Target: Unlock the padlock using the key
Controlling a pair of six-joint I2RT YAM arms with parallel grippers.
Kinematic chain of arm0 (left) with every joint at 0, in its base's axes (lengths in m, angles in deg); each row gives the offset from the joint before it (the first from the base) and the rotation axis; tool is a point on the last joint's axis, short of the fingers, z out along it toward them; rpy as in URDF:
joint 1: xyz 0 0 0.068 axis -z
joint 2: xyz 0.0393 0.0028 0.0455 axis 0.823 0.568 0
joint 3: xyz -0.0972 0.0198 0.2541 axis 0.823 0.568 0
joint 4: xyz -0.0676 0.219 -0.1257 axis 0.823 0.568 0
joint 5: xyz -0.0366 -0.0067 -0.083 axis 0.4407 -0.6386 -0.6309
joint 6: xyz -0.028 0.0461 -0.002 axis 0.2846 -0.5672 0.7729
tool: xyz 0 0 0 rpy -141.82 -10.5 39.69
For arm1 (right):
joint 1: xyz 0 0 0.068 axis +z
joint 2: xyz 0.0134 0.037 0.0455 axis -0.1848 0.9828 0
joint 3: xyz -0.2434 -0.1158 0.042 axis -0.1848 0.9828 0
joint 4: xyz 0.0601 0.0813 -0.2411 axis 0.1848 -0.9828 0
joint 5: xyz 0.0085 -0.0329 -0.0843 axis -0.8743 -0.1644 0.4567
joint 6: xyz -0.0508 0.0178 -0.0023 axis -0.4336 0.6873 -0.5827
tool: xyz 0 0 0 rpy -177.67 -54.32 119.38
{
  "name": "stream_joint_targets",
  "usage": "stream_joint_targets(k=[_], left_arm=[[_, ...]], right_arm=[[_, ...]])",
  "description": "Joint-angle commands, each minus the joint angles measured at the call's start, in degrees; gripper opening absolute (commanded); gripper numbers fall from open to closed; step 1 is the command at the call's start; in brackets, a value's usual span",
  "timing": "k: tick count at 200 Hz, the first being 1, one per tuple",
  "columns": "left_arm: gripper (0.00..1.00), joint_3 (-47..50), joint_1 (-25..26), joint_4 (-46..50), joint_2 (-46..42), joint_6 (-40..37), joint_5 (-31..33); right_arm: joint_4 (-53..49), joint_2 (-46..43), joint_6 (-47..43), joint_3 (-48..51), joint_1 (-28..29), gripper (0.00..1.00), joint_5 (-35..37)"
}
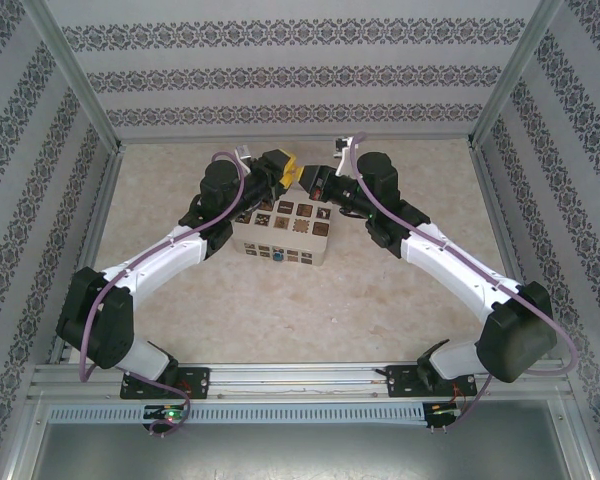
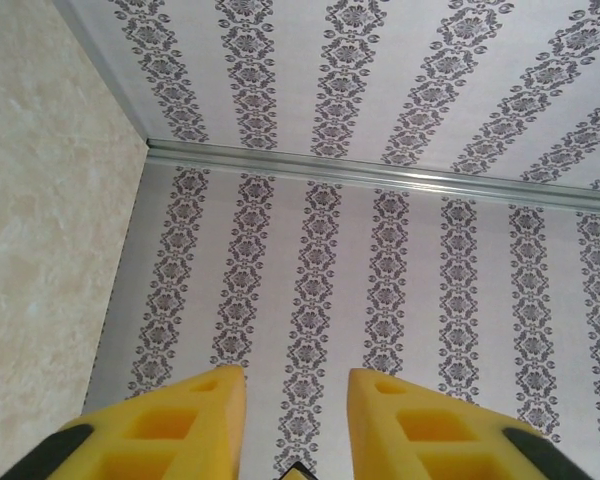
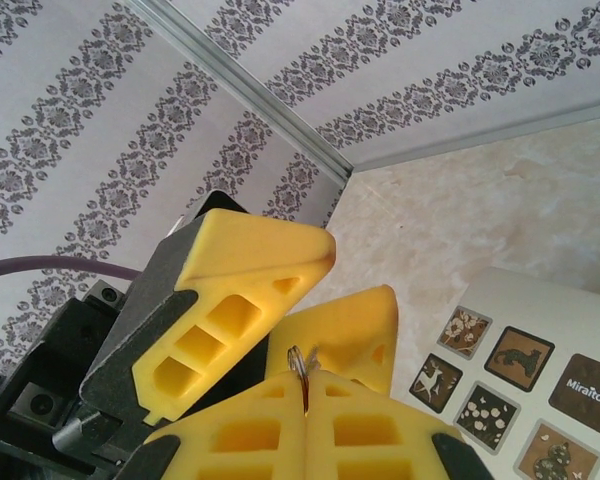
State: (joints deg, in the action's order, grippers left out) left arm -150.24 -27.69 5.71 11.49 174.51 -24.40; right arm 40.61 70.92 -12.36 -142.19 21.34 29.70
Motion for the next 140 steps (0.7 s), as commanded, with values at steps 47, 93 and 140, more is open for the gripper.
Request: stream_joint_targets(k=[47,93,140], left_arm=[[0.08,-0.2,0.0,2.8,-1.5,-2.6,0.4],[0.0,-1.4,-0.9,8.6,-3.9,-10.4,2.8],[0.0,-3.6,-2.3,6.6,-8.0,-31.9,0.6]], right_arm=[[0.7,-1.1,0.4,0.9,-0.8,0.03,0.7],[0.7,-2.5,0.3,1.5,-2.4,0.2,0.0],[3.0,-6.8,0.7,4.3,-7.3,0.42,-5.4]])
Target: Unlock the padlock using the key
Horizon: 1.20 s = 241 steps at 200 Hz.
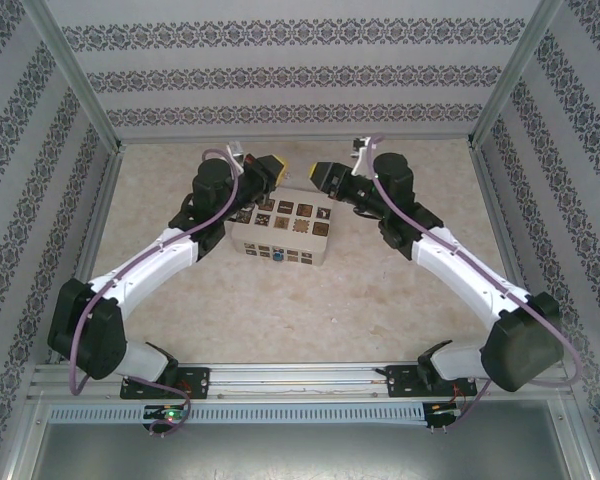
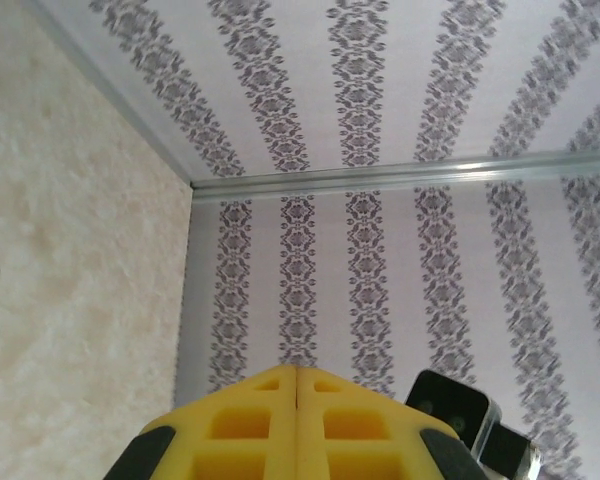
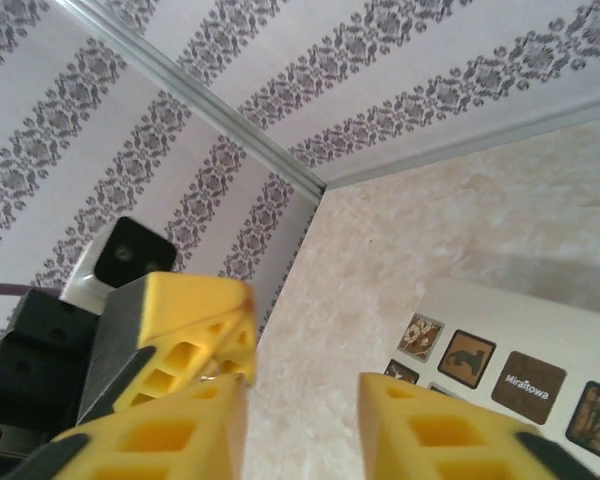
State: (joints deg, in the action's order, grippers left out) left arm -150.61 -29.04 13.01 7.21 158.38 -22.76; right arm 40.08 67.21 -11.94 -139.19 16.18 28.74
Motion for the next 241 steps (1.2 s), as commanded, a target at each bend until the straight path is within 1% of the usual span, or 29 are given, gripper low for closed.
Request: stream_joint_targets(k=[1,18,33,45,66,88,131,219,241], left_arm=[[0.0,-3.3,-0.9,-0.7,-3.9,-16.4,-1.2],[0.0,-4.3,-1.1,-1.3,-5.5,-24.7,-4.2],[0.0,-5.3,-1.4,-1.1,-6.6,-30.1,-7.7],[0.0,-6.3,-1.5,-0.5,-7.1,-32.9,-10.8],[0.0,-7.5,-1.7,0.6,-7.1,-35.5,-15.3],[0.0,-7.8,-1.7,-0.5,-6.8,-35.1,-18.2],[0.0,-8.1,-1.7,-2.6,-5.4,-33.1,-21.7],[0.0,-8.0,-1.7,-2.1,-4.8,-33.2,-22.1],[0.0,-7.8,-1.7,-2.2,-4.8,-33.2,-21.8]], right_arm=[[3.7,-3.1,0.3,1.3,-2.3,0.42,-4.6],[7.4,-4.1,1.5,2.4,-3.8,0.5,-8.9],[10.7,-4.6,2.9,2.9,-4.5,0.56,-12.4],[12.4,-4.5,3.4,2.6,-4.5,0.59,-15.0],[15.2,-3.3,5.2,1.7,-4.2,0.59,-18.8],[18.1,-2.0,6.7,0.6,-3.2,0.59,-21.3],[18.7,0.0,6.2,-2.0,-0.6,0.59,-24.5],[18.5,1.5,6.5,-3.7,1.4,0.48,-25.5],[18.3,2.1,6.7,-4.0,1.6,0.43,-25.6]])
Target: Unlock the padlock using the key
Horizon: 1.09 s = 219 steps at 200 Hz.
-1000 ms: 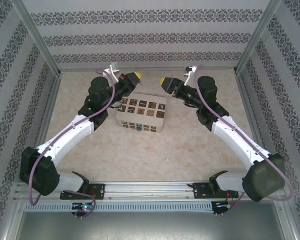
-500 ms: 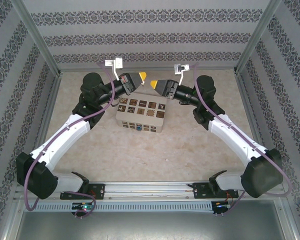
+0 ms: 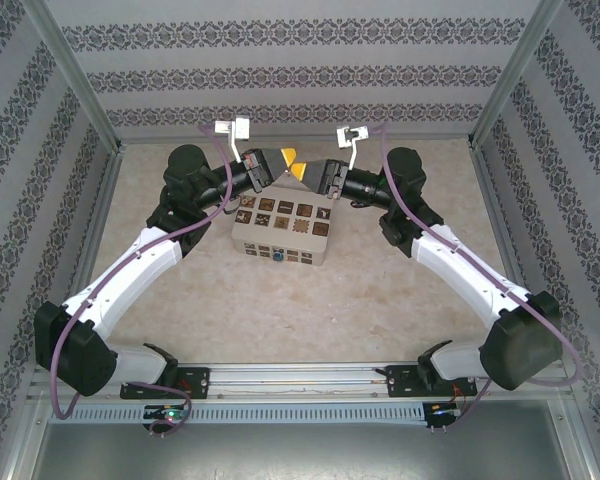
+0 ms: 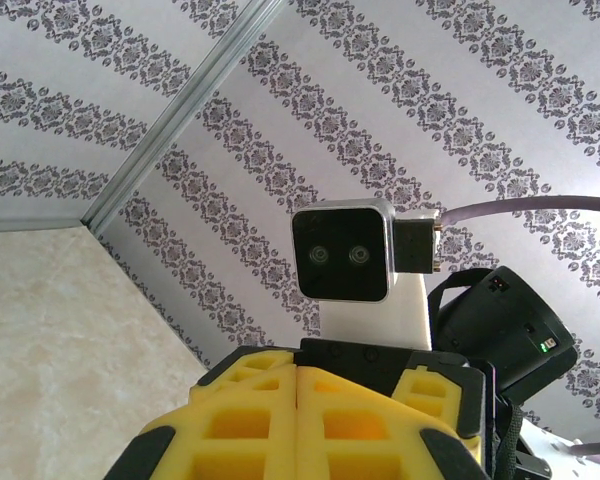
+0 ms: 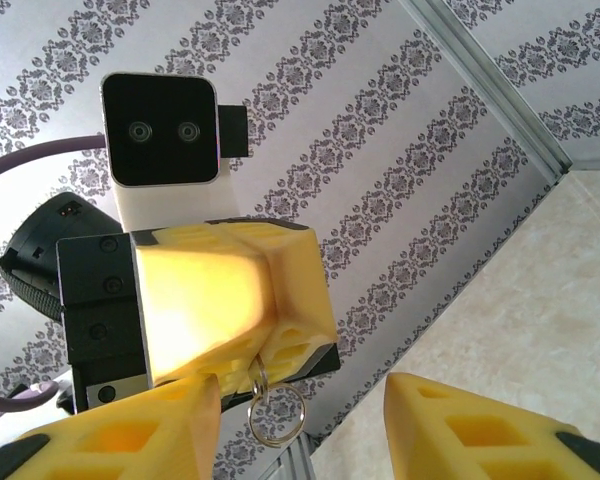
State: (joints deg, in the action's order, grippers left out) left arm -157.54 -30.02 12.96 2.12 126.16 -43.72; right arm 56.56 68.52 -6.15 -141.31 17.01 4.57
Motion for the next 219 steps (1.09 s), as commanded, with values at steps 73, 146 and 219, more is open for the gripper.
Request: stream_joint_targets(k=[73,146,219], left_arm=[[0.0,-1.0,-0.7,-1.8,0.9,-1.3,-1.1],[0.0,-1.1,-0.7,-1.6,0.9,-1.9,-0.7],[0.37,-1.1,-2.3,-0.9,-1.0,0.2,2.7]], right_arm=[[2.3,2.7,0.8,-4.0,2.0,0.3,-2.0],[2.6,3.5,0.4,-4.8,2.1,0.0,-3.0],[0.2,2.2,-5.0,-3.3,2.1,0.0,-1.3]])
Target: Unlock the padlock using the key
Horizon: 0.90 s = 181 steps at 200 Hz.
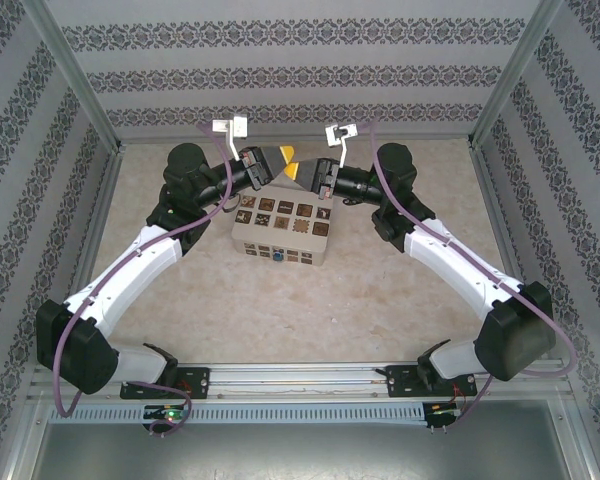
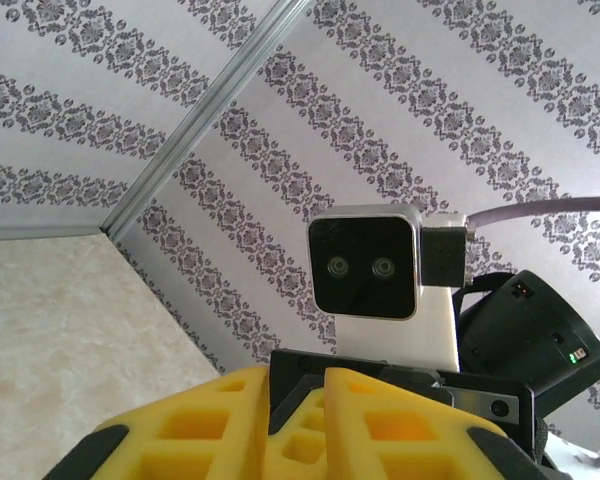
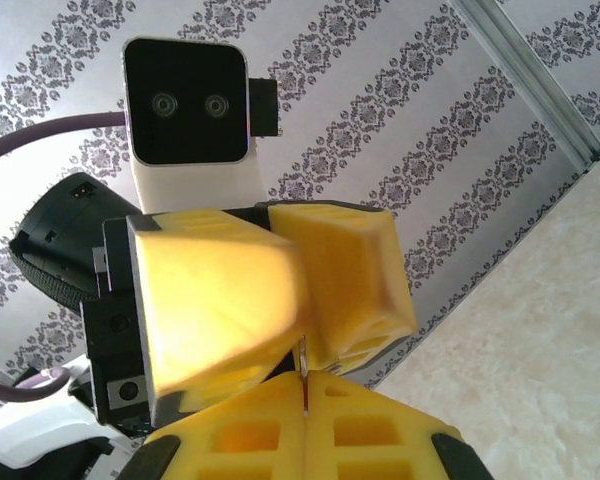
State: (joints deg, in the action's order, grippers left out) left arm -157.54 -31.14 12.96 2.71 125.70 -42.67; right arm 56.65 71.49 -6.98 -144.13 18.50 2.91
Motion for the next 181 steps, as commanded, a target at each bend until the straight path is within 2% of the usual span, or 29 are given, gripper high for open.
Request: stream_joint_targets(k=[1,9,45,67,104,137,155,181], left_arm=[[0.39,-1.0,-1.3,-0.9,-1.7,0.7,1.7],[0.48,-0.9,-1.7,0.0,-2.3,1.1,2.7],[0.49,-0.8,-5.4,8.0,-6.7,2.6,7.1],[0.53,-1.8,-7.2,17.3,-9.8,3.1,10.6],[0.54,-7.4,-7.6,36.6,-12.3,7.3,18.3],[0.54,-7.8,-7.1,39.1,-13.9,15.5,21.1],[0.55,-9.6,-6.4,44.2,-13.0,22.7,22.1],[0.55,-15.4,-4.5,53.8,-9.2,27.9,21.6]], right_arm=[[0.0,-0.7,-4.3,-0.4,0.6,0.0,0.4],[-0.8,-1.0,-5.5,-0.1,0.6,0.0,0.9],[-5.1,-3.7,-13.4,2.3,0.6,0.0,5.9],[-8.9,-6.5,-21.3,3.9,0.9,0.0,12.6],[-14.4,-11.4,-41.6,5.7,4.2,0.0,27.6],[-16.9,-13.0,-62.6,5.5,8.4,0.0,38.4],[-16.5,-13.1,-71.3,5.7,9.7,0.0,40.9],[-15.5,-12.9,-82.4,6.2,11.0,0.0,41.2]])
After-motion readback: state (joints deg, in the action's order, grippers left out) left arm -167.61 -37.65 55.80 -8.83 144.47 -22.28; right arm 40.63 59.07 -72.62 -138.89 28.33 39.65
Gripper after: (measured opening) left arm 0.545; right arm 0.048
